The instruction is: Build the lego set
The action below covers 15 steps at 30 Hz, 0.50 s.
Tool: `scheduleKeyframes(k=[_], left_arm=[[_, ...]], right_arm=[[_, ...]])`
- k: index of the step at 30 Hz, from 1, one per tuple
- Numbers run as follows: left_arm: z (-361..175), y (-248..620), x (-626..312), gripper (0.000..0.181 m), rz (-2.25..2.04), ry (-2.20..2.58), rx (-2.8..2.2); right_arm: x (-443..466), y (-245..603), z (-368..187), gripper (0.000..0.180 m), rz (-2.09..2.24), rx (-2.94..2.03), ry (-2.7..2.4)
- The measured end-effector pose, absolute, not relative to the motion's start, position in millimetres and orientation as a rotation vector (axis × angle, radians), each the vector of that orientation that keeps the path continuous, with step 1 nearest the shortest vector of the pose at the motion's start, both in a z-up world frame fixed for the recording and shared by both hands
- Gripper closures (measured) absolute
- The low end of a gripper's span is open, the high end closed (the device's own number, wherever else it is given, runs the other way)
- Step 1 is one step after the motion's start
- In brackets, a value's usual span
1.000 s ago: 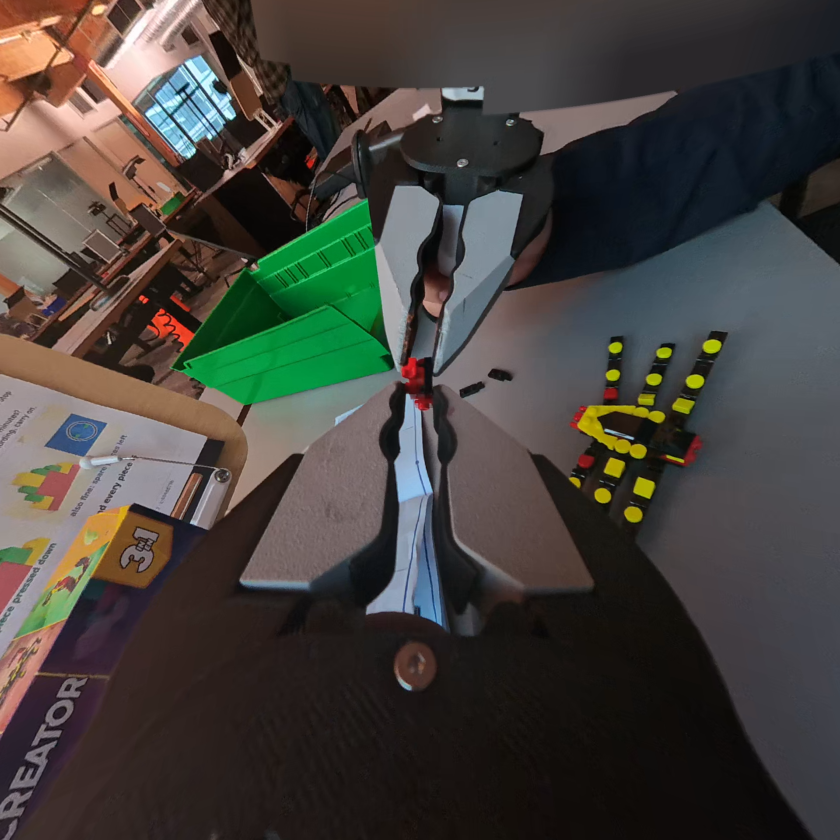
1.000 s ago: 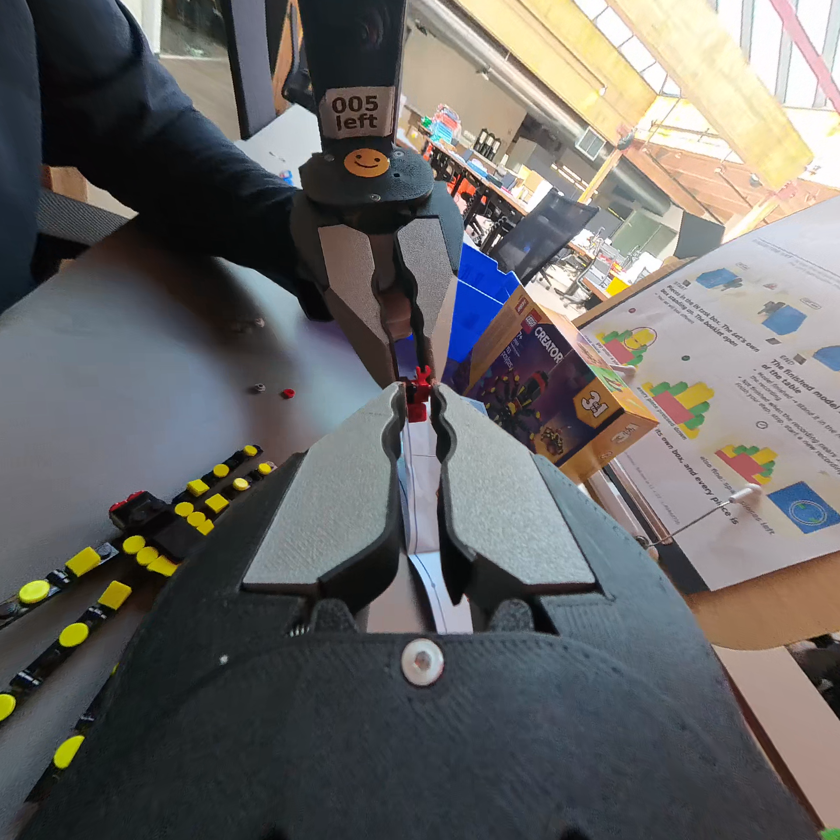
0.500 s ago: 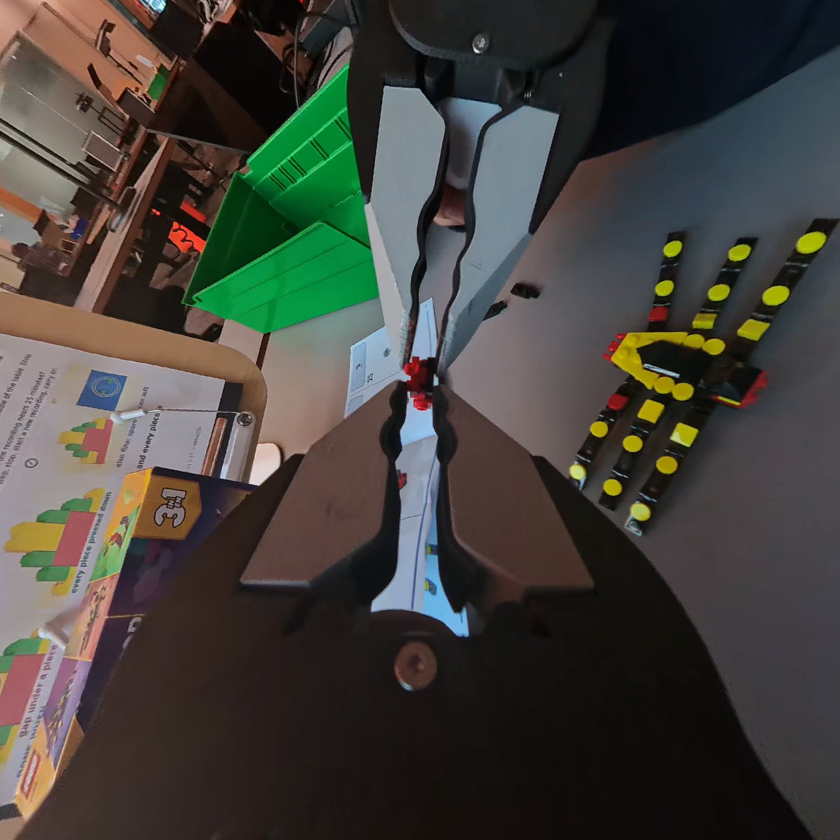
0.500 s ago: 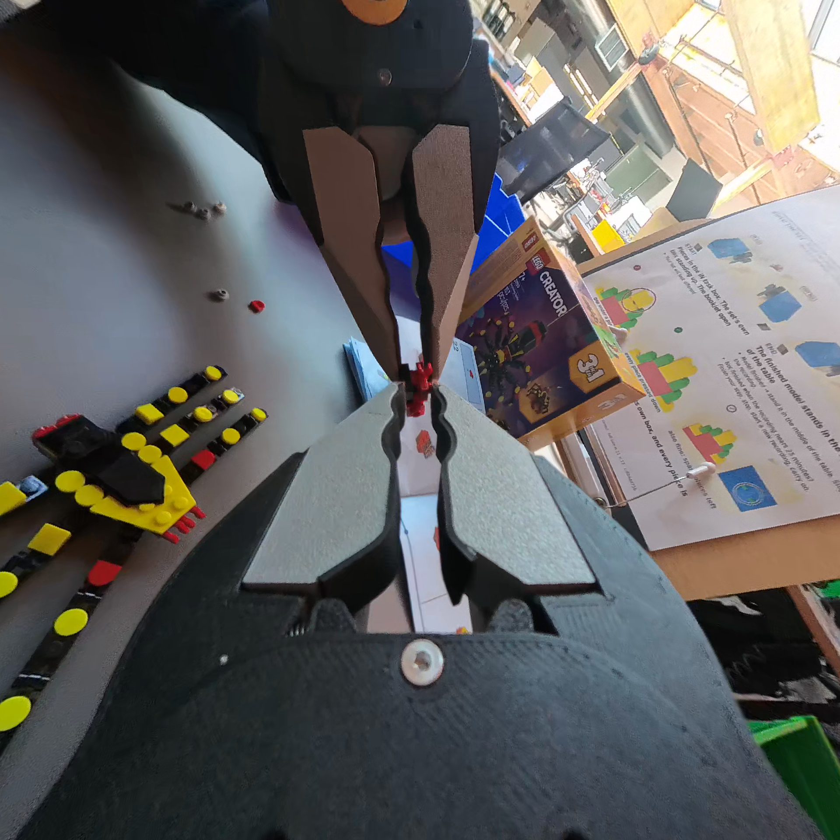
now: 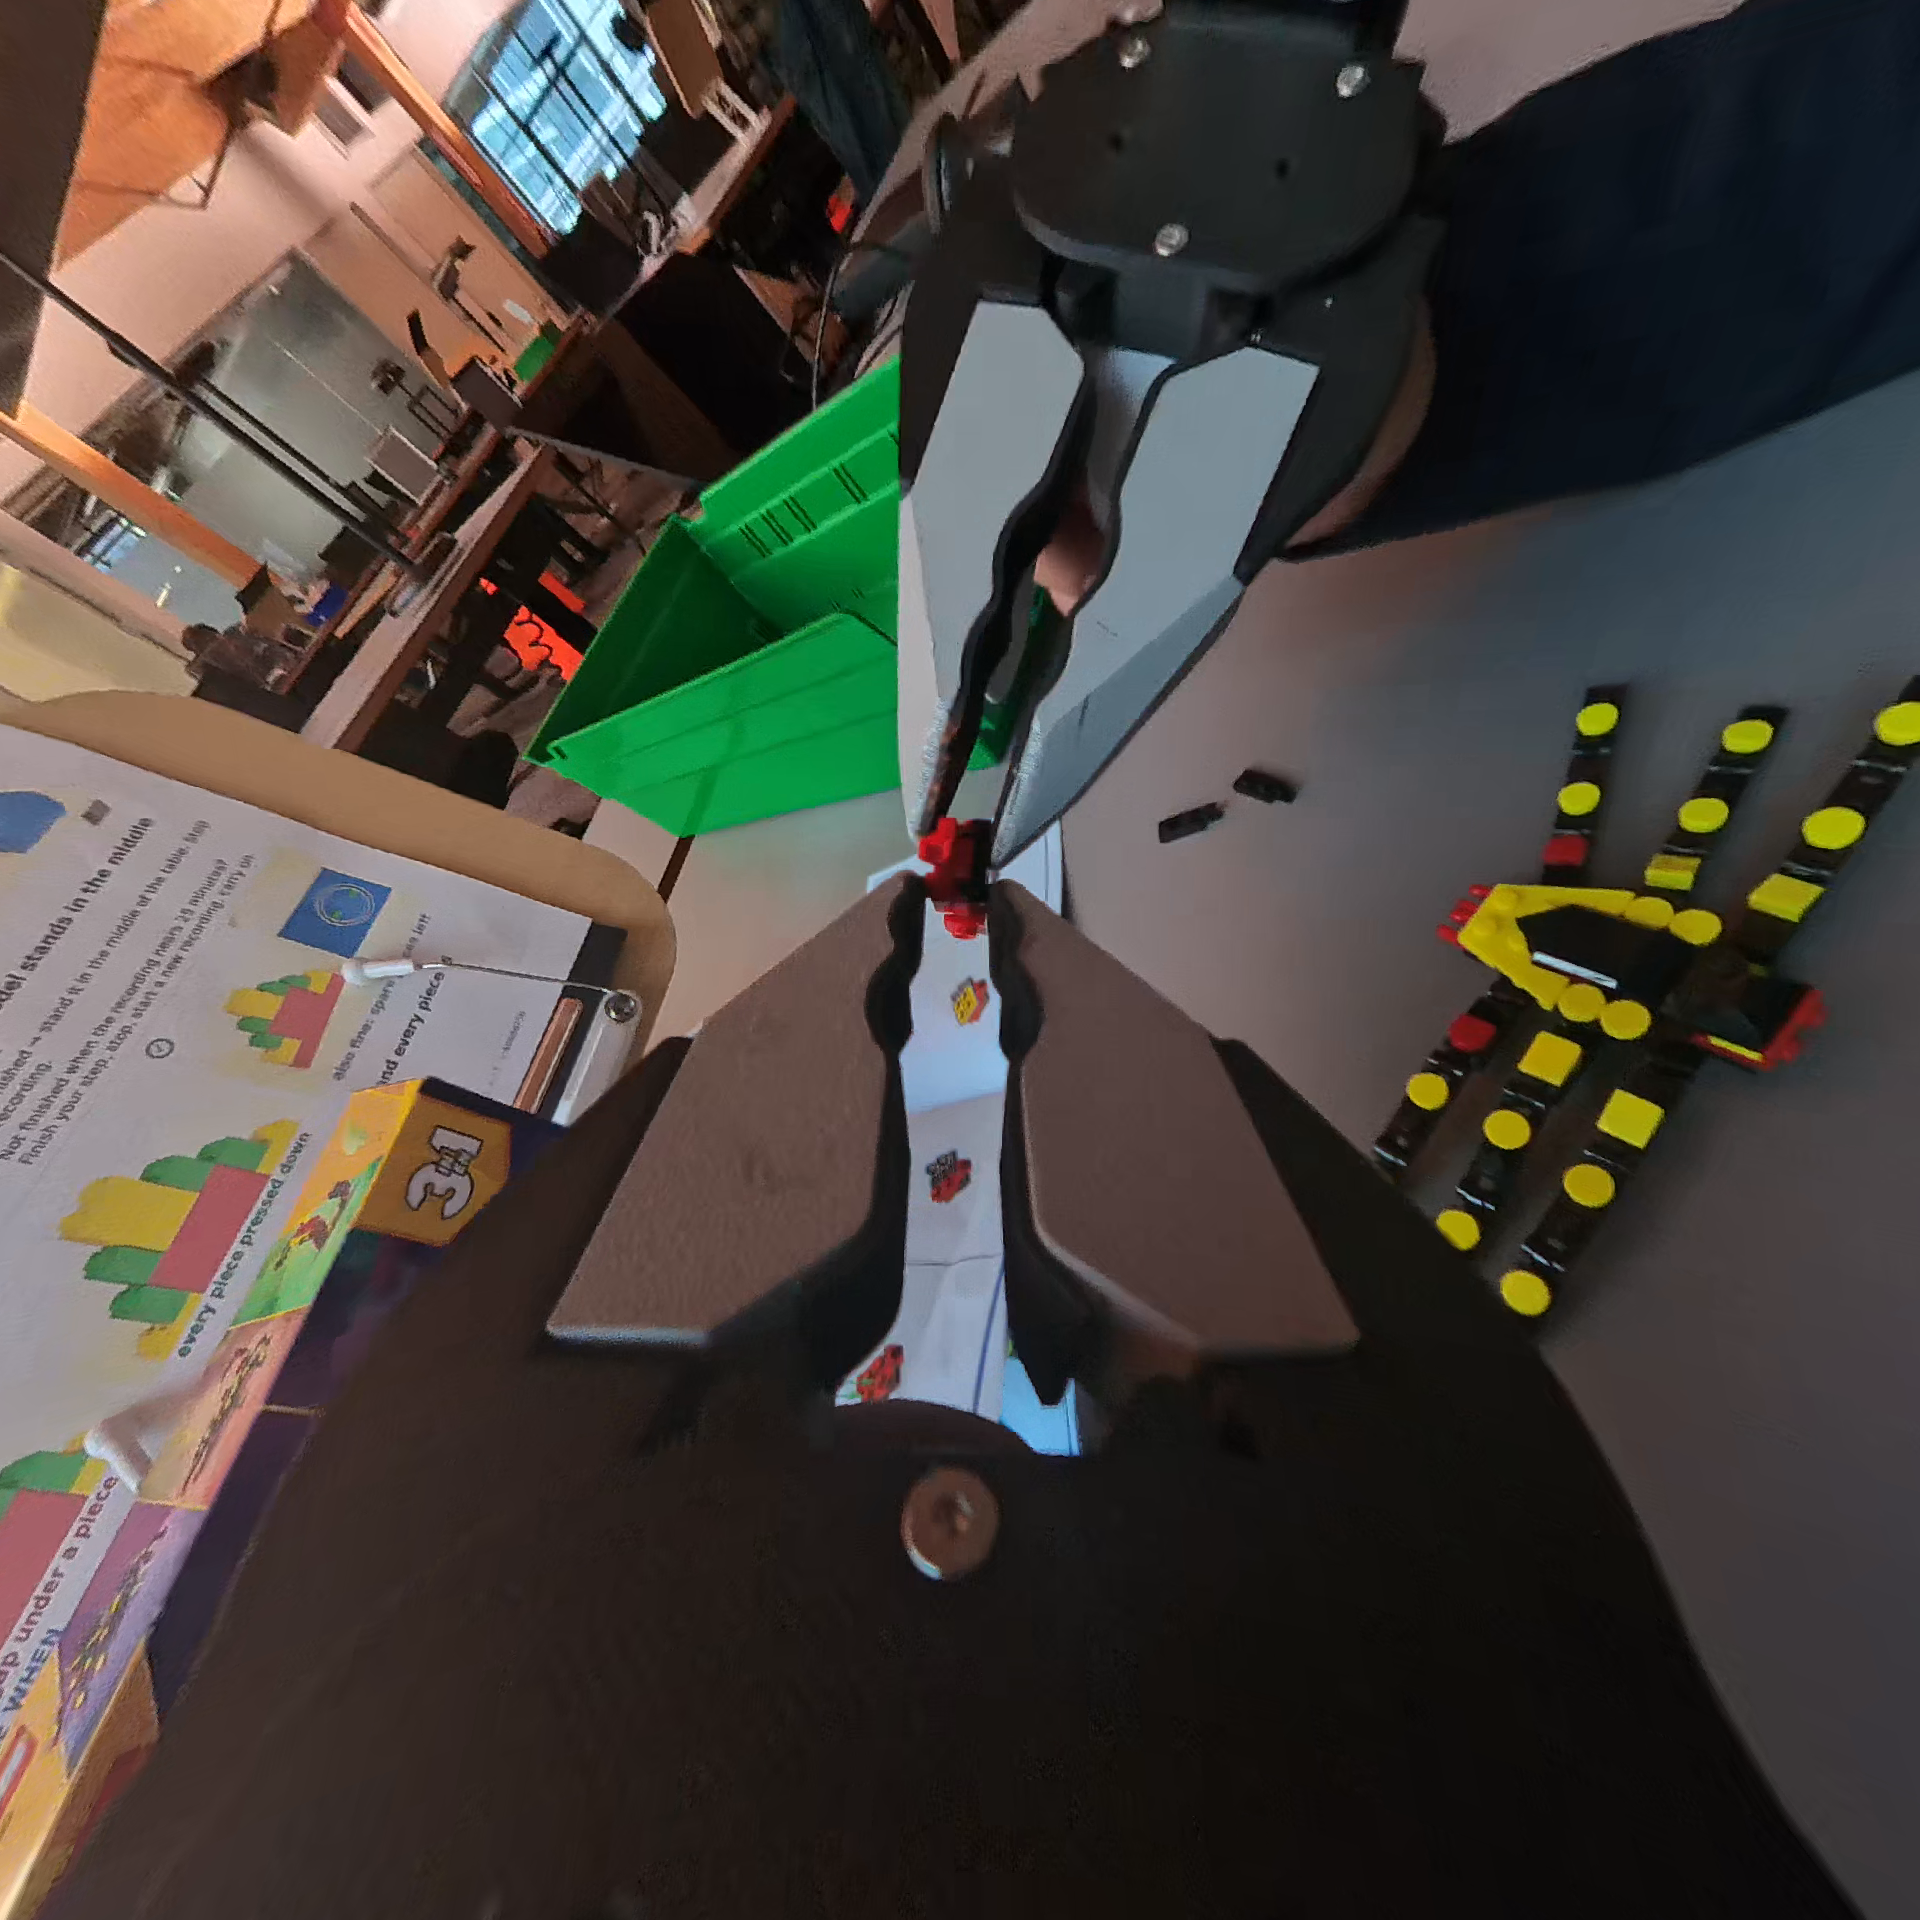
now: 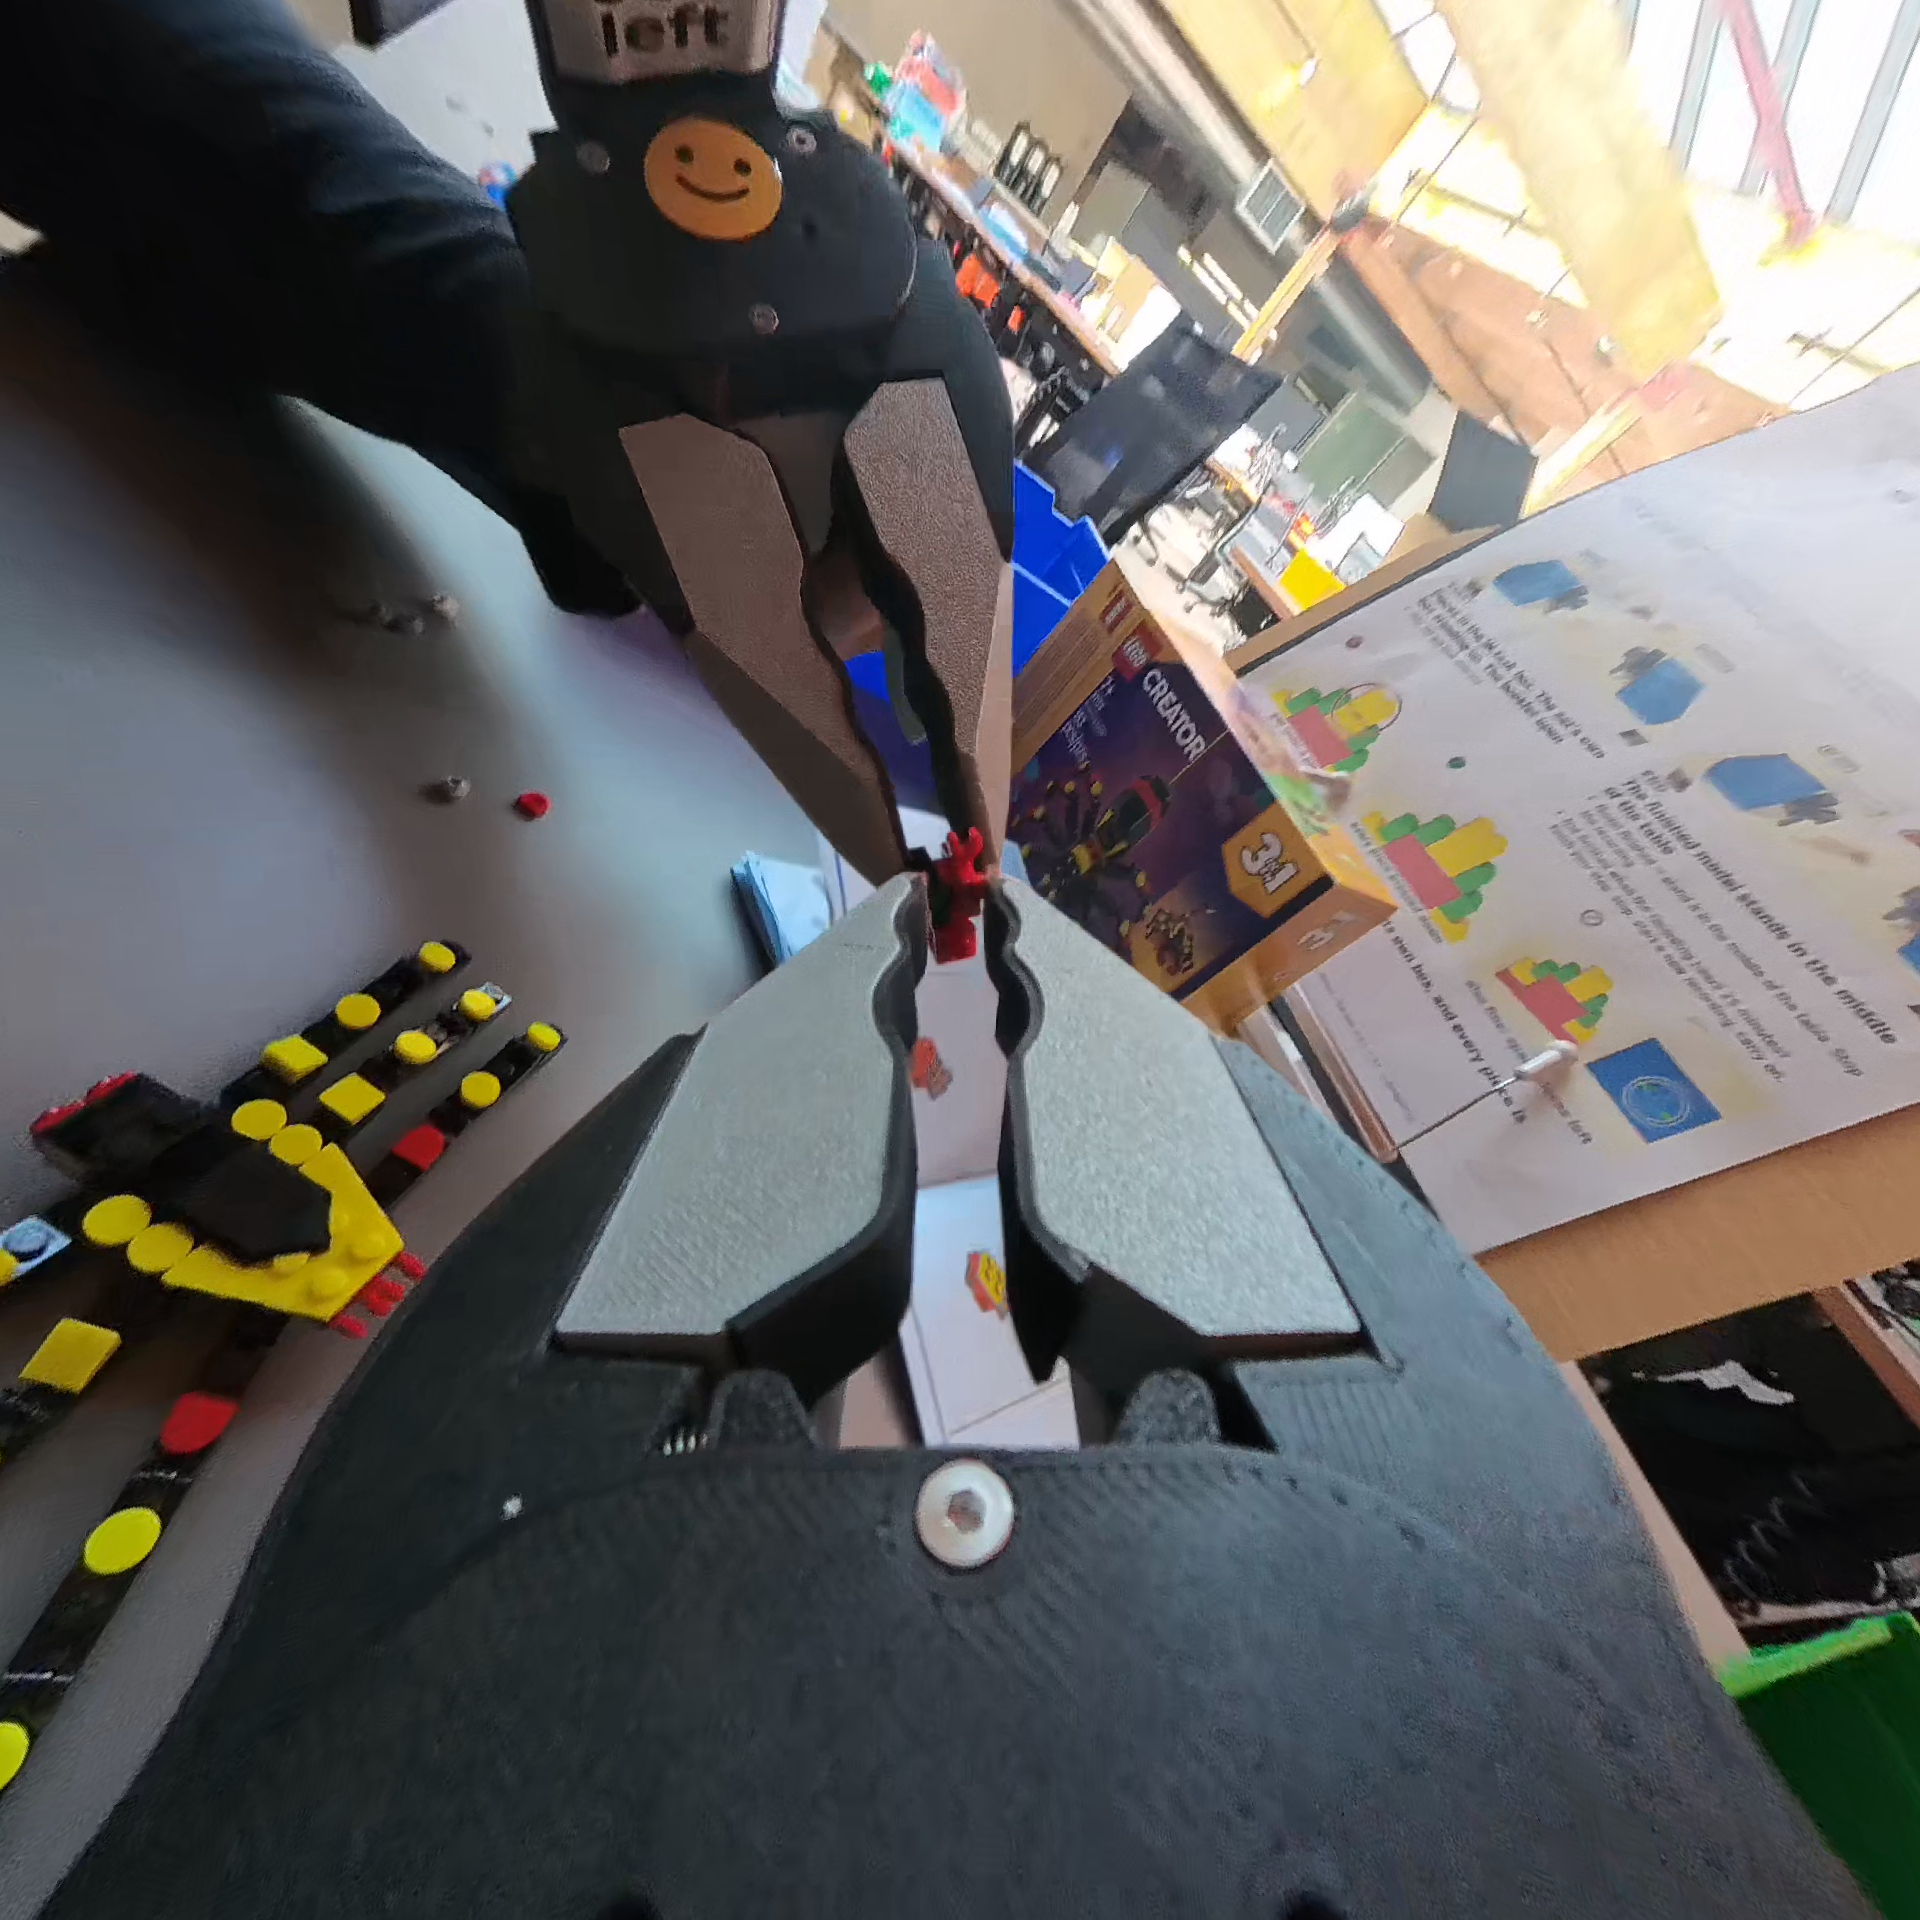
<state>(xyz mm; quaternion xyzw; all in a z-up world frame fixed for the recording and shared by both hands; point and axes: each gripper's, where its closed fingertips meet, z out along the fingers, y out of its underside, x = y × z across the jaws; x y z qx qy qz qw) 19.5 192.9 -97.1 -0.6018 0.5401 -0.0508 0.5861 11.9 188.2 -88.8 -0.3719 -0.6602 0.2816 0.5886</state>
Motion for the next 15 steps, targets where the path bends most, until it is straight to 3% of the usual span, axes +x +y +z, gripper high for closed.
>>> scheduleKeyframes(k=[15], left_arm=[[-63, 172, 21, 0.167, -0.174, 1.257, -1.21]], right_arm=[[19, 170, -60, 0.171, 0.702, -0.767, -1.489]])
